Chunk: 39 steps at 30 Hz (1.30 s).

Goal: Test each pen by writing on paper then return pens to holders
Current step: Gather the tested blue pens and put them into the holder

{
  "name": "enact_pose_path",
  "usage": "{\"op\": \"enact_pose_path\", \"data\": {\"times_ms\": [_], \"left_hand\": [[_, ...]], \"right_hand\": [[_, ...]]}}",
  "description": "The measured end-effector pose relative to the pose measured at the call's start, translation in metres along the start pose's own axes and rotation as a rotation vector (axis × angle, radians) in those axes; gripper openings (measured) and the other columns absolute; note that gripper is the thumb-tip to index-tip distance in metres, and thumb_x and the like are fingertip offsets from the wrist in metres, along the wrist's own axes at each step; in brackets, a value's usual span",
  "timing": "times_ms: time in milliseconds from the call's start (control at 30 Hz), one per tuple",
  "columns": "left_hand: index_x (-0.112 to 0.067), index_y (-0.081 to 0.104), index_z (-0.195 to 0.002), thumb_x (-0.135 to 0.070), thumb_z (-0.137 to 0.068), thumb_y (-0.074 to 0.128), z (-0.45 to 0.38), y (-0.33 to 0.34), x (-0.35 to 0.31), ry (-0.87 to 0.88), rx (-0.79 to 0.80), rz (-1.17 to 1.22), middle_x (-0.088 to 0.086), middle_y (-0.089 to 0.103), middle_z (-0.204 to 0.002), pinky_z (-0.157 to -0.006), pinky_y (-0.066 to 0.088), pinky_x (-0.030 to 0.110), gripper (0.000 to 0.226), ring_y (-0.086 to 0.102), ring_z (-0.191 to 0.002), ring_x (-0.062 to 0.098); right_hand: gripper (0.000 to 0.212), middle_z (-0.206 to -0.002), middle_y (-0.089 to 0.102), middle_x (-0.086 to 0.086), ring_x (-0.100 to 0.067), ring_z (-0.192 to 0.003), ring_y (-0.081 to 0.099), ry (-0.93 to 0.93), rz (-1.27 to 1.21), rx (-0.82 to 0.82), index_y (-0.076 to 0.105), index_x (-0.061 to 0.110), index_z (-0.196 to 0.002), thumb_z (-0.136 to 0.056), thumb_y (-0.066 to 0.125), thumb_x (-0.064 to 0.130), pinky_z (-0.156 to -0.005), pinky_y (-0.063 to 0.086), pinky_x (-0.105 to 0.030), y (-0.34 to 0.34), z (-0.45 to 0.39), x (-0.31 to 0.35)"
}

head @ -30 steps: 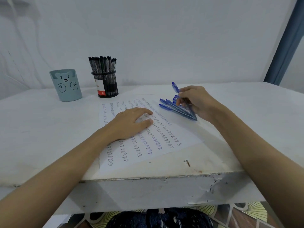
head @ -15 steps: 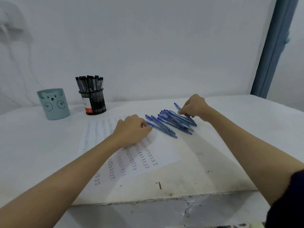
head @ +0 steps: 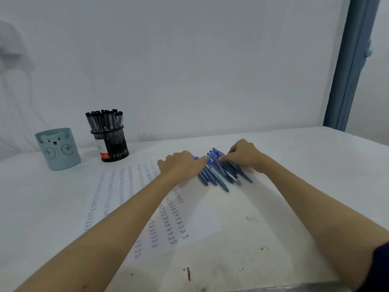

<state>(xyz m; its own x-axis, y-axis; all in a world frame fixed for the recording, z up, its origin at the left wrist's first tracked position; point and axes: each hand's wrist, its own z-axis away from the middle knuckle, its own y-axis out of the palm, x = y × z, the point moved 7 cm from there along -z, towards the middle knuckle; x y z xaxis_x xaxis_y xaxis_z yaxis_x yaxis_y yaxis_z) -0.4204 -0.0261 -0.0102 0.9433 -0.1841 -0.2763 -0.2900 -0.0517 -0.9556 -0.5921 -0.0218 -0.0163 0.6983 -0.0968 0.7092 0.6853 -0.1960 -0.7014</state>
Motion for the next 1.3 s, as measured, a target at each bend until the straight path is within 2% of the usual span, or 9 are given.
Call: {"op": "enact_pose_path", "data": {"times_ms": [100, 167, 233, 367, 533, 700, 967, 1133, 1300], "left_hand": [[-0.015, 0.046, -0.089, -0.061, -0.087, 0.039, -0.007, 0.005, -0.009, -0.036, 0.036, 0.053, 0.007, 0.057, -0.114, -0.093, 0.031, 0.04, 0.046, 0.049, -0.111, 0.03], [-0.018, 0.045, -0.08, -0.065, -0.078, 0.048, -0.011, 0.012, -0.015, -0.047, 0.083, 0.101, 0.006, 0.057, -0.109, -0.092, 0.034, 0.039, 0.047, 0.051, -0.108, 0.028], [-0.02, 0.045, -0.078, -0.066, -0.061, 0.057, -0.011, 0.017, -0.02, -0.065, 0.161, 0.161, 0.008, 0.054, -0.115, -0.097, 0.039, 0.04, 0.051, 0.051, -0.11, 0.027], [-0.018, 0.045, -0.098, -0.059, -0.043, 0.057, -0.008, 0.022, -0.03, -0.06, 0.26, 0.217, 0.01, 0.044, -0.124, -0.096, 0.041, 0.037, 0.07, 0.048, -0.114, 0.027], [-0.016, 0.039, -0.075, -0.04, -0.075, 0.063, -0.017, 0.025, -0.033, -0.035, 0.252, 0.253, 0.01, 0.041, -0.113, -0.056, 0.031, 0.024, 0.034, 0.042, -0.079, 0.014], [-0.016, 0.038, -0.073, -0.032, -0.077, 0.06, -0.026, 0.025, -0.042, 0.012, 0.222, 0.13, 0.013, 0.05, -0.115, -0.055, 0.033, 0.023, 0.028, 0.044, -0.085, 0.019], [-0.008, 0.046, -0.08, -0.022, -0.091, 0.047, -0.028, 0.023, -0.051, 0.121, 0.133, -0.033, 0.004, 0.041, -0.073, -0.052, 0.032, 0.022, 0.018, 0.051, -0.079, 0.022], [-0.012, 0.033, -0.066, -0.021, -0.092, 0.048, -0.033, 0.025, -0.042, 0.109, 0.138, 0.028, 0.002, 0.039, -0.069, -0.048, 0.027, 0.023, 0.031, 0.036, -0.058, 0.012], [-0.012, 0.033, -0.065, -0.017, -0.095, 0.043, -0.028, 0.025, -0.042, 0.151, 0.084, -0.018, 0.002, 0.038, -0.067, -0.045, 0.024, 0.023, 0.031, 0.034, -0.056, 0.012]], "right_hand": [[0.05, -0.089, 0.063, -0.025, -0.018, -0.074, 0.042, 0.0, 0.01, 0.018, 0.061, -0.016, -0.106, -0.077, 0.073, 0.023, -0.061, 0.033, -0.027, 0.003, -0.005, -0.001], [0.027, -0.068, 0.051, -0.012, -0.016, -0.06, 0.038, 0.012, 0.065, 0.042, 0.061, -0.004, -0.079, -0.079, 0.07, 0.021, -0.051, 0.031, -0.023, 0.001, -0.005, 0.003], [0.038, -0.056, 0.035, -0.004, -0.016, -0.049, 0.03, 0.02, 0.107, 0.064, 0.038, 0.012, -0.058, -0.08, 0.068, 0.019, -0.044, 0.025, -0.022, 0.0, -0.006, 0.008], [0.043, -0.054, 0.038, -0.004, -0.016, -0.047, 0.035, 0.038, 0.134, 0.058, 0.032, 0.014, -0.06, -0.077, 0.071, 0.015, -0.045, 0.032, -0.024, 0.0, -0.011, 0.011], [0.039, -0.063, 0.043, -0.004, -0.014, -0.053, 0.041, 0.056, 0.272, 0.058, 0.035, 0.011, -0.064, -0.076, 0.072, 0.018, -0.051, 0.039, -0.025, 0.0, -0.016, 0.01], [0.034, -0.069, 0.042, -0.002, -0.012, -0.059, 0.039, 0.052, 0.396, 0.017, 0.034, 0.011, -0.067, -0.084, 0.061, 0.022, -0.049, 0.03, -0.022, 0.001, -0.02, 0.006], [0.015, -0.082, 0.044, -0.005, -0.025, -0.085, 0.045, 0.044, 0.418, -0.059, 0.039, 0.009, -0.089, -0.091, 0.047, 0.022, -0.069, 0.035, -0.028, 0.0, -0.016, -0.002], [0.024, -0.068, 0.04, -0.004, -0.017, -0.059, 0.043, 0.073, 0.23, -0.1, 0.032, 0.01, -0.069, -0.089, 0.044, 0.009, -0.05, 0.031, -0.025, -0.015, -0.019, -0.006], [0.013, -0.068, 0.044, -0.01, -0.018, -0.052, 0.042, 0.148, -0.469, -0.121, 0.042, 0.005, -0.082, -0.091, 0.052, 0.004, -0.048, 0.038, -0.026, -0.018, -0.016, -0.008]]}}
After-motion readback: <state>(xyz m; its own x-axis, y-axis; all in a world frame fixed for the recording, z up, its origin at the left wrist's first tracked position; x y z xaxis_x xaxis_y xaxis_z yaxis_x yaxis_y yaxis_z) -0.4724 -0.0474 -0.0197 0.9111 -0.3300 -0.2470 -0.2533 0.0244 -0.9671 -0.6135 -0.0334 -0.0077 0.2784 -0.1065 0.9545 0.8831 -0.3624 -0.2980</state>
